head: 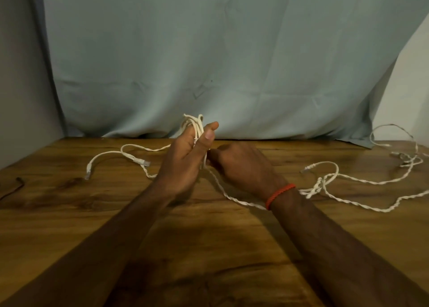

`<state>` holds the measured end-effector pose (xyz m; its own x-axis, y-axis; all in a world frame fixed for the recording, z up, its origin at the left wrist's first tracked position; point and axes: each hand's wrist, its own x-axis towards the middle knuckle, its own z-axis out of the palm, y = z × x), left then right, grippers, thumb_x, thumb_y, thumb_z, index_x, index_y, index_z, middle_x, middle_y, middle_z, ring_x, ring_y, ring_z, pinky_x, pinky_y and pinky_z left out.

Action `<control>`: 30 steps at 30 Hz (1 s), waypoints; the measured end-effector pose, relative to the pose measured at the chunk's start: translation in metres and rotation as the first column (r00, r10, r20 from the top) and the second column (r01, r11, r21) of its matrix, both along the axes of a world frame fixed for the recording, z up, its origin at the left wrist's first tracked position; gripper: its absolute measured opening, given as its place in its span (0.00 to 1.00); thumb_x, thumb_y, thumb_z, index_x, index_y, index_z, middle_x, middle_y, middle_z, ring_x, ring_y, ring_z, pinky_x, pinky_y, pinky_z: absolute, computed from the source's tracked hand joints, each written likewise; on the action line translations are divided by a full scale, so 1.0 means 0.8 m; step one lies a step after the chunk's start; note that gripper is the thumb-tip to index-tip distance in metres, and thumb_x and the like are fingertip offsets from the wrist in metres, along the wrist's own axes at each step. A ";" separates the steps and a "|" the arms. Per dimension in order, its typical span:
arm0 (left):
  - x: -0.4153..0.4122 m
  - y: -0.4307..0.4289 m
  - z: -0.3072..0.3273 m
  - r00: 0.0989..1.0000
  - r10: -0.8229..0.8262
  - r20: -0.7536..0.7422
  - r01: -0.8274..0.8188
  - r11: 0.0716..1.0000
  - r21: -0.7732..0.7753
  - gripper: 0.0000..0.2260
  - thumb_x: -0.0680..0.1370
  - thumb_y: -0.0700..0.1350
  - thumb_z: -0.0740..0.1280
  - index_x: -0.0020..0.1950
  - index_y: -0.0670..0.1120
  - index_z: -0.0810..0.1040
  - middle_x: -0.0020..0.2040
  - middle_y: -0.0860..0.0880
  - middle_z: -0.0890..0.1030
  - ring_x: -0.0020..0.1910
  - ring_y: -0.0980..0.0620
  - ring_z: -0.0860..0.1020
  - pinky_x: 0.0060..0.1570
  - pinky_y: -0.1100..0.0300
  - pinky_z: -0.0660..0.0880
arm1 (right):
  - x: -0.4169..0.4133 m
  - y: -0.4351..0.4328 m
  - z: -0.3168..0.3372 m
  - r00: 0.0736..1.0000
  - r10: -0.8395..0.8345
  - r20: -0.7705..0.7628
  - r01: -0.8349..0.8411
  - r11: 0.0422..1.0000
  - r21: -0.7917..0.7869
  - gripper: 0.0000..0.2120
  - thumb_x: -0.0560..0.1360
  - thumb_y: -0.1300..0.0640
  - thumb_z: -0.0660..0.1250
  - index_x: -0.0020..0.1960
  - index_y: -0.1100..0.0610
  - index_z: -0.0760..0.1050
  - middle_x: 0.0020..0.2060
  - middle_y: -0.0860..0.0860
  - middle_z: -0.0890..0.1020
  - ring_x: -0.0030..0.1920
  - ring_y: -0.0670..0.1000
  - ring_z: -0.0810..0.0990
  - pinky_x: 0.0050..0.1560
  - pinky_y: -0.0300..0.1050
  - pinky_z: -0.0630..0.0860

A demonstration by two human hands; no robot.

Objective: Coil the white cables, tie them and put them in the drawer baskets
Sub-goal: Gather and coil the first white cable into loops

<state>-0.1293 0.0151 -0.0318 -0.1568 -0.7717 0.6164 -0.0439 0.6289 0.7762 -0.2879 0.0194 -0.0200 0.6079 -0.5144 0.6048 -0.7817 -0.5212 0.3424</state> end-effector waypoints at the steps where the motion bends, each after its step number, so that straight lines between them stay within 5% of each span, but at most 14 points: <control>1: 0.001 0.000 -0.003 0.999 0.034 0.015 -0.033 0.999 -0.023 0.22 0.79 0.63 0.61 0.67 0.53 0.78 0.60 0.55 0.83 0.63 0.57 0.79 0.62 0.55 0.75 | 0.002 0.001 0.000 1.000 0.026 0.011 -0.026 1.000 -0.001 0.05 0.78 0.55 0.68 0.43 0.54 0.79 0.30 0.52 0.80 0.29 0.57 0.78 0.30 0.44 0.59; 4: 0.006 0.005 -0.003 0.973 0.163 0.162 -0.127 0.969 -0.214 0.23 0.82 0.61 0.57 0.60 0.44 0.78 0.52 0.50 0.85 0.52 0.51 0.83 0.47 0.53 0.81 | 0.005 0.006 0.004 0.993 0.076 0.088 -0.080 0.996 0.035 0.08 0.78 0.49 0.68 0.50 0.52 0.80 0.38 0.53 0.84 0.34 0.57 0.81 0.31 0.44 0.66; 7: 0.014 0.007 0.003 0.825 0.418 0.380 -0.205 0.848 -0.488 0.14 0.83 0.58 0.55 0.50 0.49 0.71 0.38 0.54 0.76 0.37 0.57 0.76 0.34 0.57 0.69 | 0.007 0.014 0.004 0.979 0.134 0.154 -0.151 0.983 0.108 0.05 0.77 0.53 0.70 0.47 0.55 0.81 0.39 0.53 0.84 0.35 0.55 0.80 0.34 0.42 0.65; 10: 0.015 0.004 0.013 0.731 0.534 0.426 -0.229 0.779 -0.583 0.13 0.84 0.56 0.55 0.53 0.48 0.72 0.34 0.59 0.70 0.31 0.60 0.70 0.31 0.63 0.60 | 0.003 0.001 0.004 0.983 0.099 0.154 -0.125 0.977 0.172 0.05 0.78 0.53 0.69 0.49 0.54 0.81 0.42 0.52 0.85 0.40 0.54 0.81 0.36 0.44 0.70; 15: 0.016 -0.004 0.020 0.586 0.691 0.423 -0.214 0.636 -0.742 0.16 0.82 0.52 0.59 0.53 0.40 0.75 0.36 0.42 0.80 0.32 0.39 0.78 0.31 0.58 0.61 | -0.030 -0.023 0.008 0.984 0.062 0.166 -0.093 0.978 0.185 0.04 0.77 0.53 0.69 0.51 0.52 0.80 0.44 0.52 0.85 0.44 0.56 0.82 0.38 0.49 0.75; 19: 0.037 -0.014 0.027 0.565 0.711 0.418 -0.317 0.655 -0.686 0.19 0.82 0.55 0.56 0.56 0.39 0.75 0.41 0.36 0.81 0.39 0.35 0.79 0.37 0.49 0.72 | -0.075 -0.031 0.010 0.979 -0.162 0.127 0.147 0.982 0.121 0.07 0.78 0.51 0.66 0.55 0.47 0.80 0.50 0.49 0.82 0.54 0.53 0.78 0.44 0.49 0.73; 22: 0.058 -0.015 0.033 0.562 0.776 0.286 -0.488 0.590 -0.643 0.16 0.84 0.51 0.59 0.50 0.39 0.75 0.41 0.36 0.80 0.39 0.36 0.78 0.40 0.49 0.69 | -0.110 -0.033 0.012 0.948 -0.266 0.174 0.259 0.964 0.060 0.10 0.76 0.55 0.69 0.54 0.45 0.81 0.47 0.49 0.83 0.53 0.54 0.80 0.44 0.48 0.73; 26: 0.069 -0.018 0.035 0.593 0.785 0.179 -0.711 0.615 -0.342 0.14 0.85 0.49 0.60 0.44 0.42 0.72 0.41 0.41 0.75 0.42 0.42 0.73 0.42 0.55 0.61 | -0.126 -0.027 0.020 0.907 -0.119 0.403 0.057 0.985 0.163 0.07 0.72 0.47 0.76 0.47 0.48 0.86 0.38 0.46 0.85 0.41 0.48 0.82 0.40 0.44 0.72; 30: 0.069 -0.032 0.033 0.749 0.657 0.080 -0.657 0.753 -0.029 0.15 0.84 0.50 0.62 0.43 0.41 0.77 0.41 0.43 0.78 0.43 0.44 0.75 0.43 0.55 0.66 | -0.108 -0.012 0.043 0.698 0.111 0.707 -0.196 0.980 0.040 0.17 0.63 0.40 0.80 0.39 0.54 0.85 0.28 0.51 0.76 0.30 0.47 0.71 0.32 0.43 0.68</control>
<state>-0.0744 -0.0105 -0.0055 0.3408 -0.7032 0.6240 -0.5081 0.4207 0.7515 -0.3741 0.0095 0.0143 0.1094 -0.5373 0.8362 -0.6792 -0.6547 -0.3318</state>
